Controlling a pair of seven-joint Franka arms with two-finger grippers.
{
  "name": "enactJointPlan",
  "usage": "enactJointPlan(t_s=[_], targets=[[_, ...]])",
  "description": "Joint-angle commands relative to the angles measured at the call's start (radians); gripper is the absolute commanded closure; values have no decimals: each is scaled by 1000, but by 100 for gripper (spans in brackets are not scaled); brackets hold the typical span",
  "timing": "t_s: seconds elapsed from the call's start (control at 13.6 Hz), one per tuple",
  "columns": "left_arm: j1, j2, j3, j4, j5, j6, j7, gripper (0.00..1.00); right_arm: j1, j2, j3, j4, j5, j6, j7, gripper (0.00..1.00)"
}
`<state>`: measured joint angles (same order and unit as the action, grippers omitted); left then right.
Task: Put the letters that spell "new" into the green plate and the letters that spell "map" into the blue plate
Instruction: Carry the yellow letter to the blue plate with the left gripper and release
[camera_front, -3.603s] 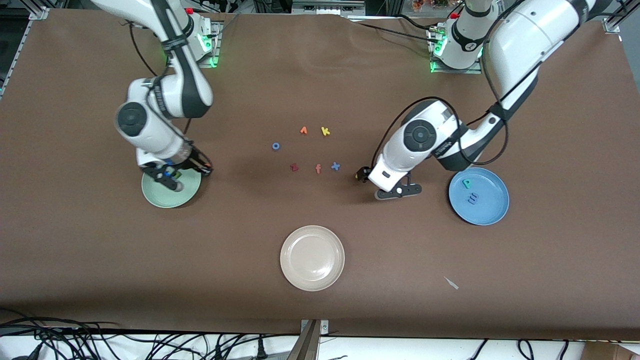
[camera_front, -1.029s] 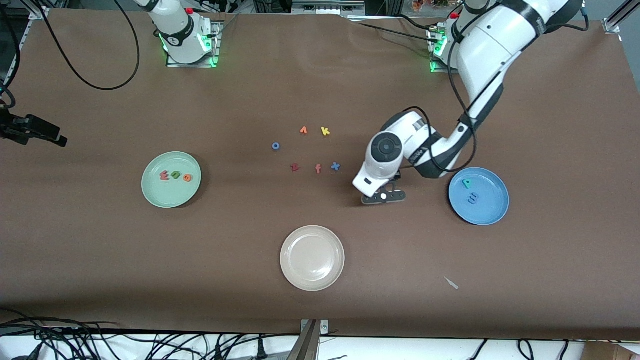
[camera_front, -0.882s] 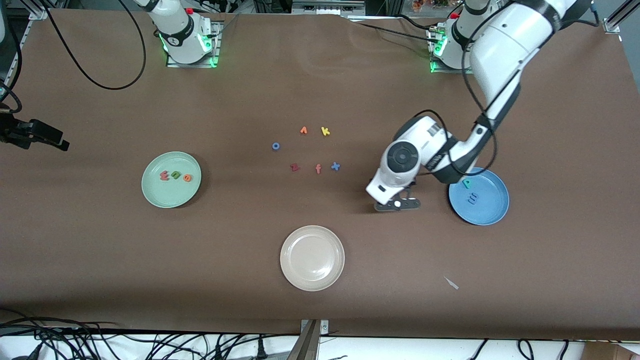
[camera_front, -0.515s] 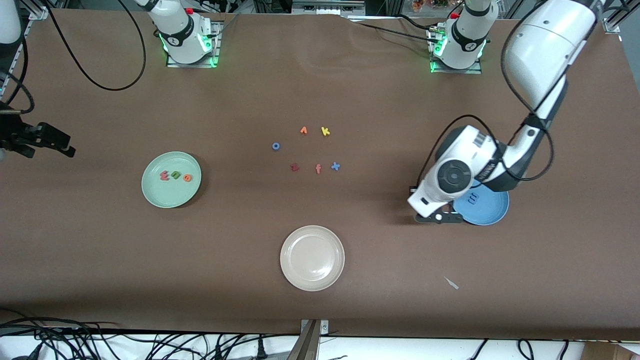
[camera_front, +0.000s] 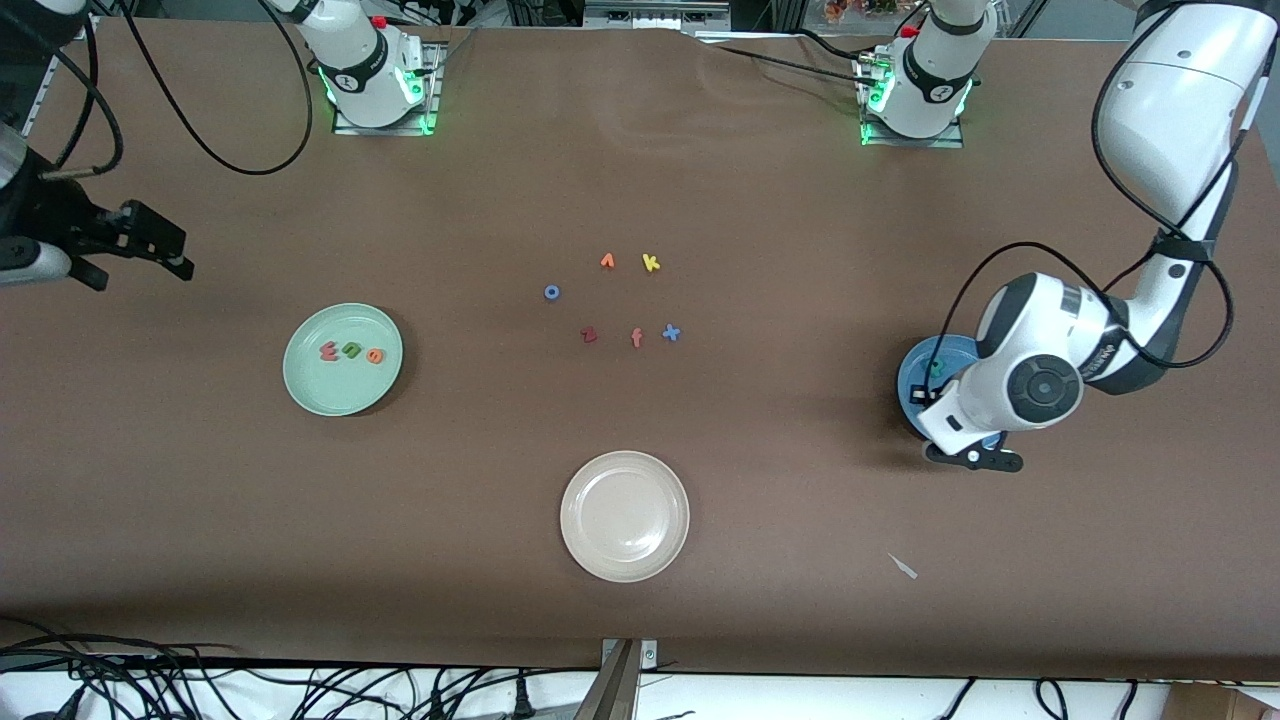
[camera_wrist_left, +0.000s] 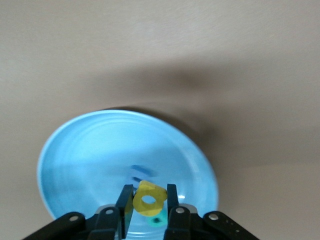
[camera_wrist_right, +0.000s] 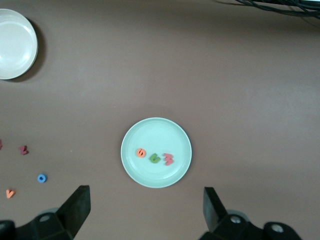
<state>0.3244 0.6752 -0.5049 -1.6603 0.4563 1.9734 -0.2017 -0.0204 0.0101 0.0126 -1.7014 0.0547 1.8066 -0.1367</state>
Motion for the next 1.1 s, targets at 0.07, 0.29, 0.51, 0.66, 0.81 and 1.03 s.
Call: enactJointPlan(t_s=[0.07,0.29,0.51,0.66,0.81,1.03], targets=[[-1,-25,-1,5,18,-16,41,0,-29,43,-3,17,20,-55,-15,0],[4,-31,-7,81,7,-133,41,0,-7,51,6,54,-33,-72,0,0],[-5,-42,-15,161,5,-295,39,0,-7,50,6,55,-52,-62,2,0],[1,-58,-27,174,-5,-336,42,0,-9,50,4,55,-52,-46,2,0],[-7,-84,-20,188,-36,-352,36,0,-10,51,4,55,-49,-43,3,0],[-86,-198,134,169,-176,-355,54,0,-16,57,3,57,-42,-36,-2,0]])
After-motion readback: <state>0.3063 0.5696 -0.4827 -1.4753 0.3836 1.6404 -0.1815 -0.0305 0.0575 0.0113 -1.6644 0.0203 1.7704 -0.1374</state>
